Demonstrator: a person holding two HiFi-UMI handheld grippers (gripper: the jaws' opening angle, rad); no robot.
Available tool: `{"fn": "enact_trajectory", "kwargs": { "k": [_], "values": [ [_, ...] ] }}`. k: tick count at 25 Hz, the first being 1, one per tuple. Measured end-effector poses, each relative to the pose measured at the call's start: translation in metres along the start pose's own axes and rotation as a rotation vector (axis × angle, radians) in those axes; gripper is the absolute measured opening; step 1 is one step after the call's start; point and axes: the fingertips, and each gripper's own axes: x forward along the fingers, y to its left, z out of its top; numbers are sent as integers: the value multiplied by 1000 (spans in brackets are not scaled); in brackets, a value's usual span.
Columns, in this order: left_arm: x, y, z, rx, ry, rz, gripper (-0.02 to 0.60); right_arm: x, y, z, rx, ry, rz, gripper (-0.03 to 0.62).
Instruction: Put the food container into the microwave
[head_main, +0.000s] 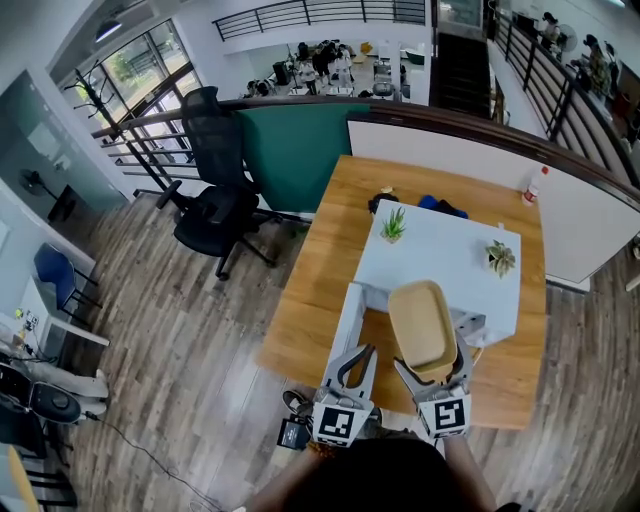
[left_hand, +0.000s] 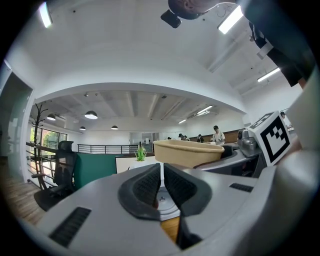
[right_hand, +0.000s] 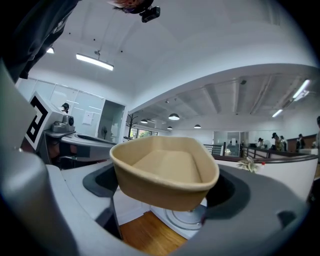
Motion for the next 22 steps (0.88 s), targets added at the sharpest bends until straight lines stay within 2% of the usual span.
{"fn": "enact_trajectory", "kwargs": {
  "k": [12,22],
  "values": [
    [0,-1,-11,-5,19,22,38,-6,18,-15,-43,11,178,531],
    [0,-3,-14,8,35,18,38,-13,23,-44,-23,71,242,531]
  ]
}}
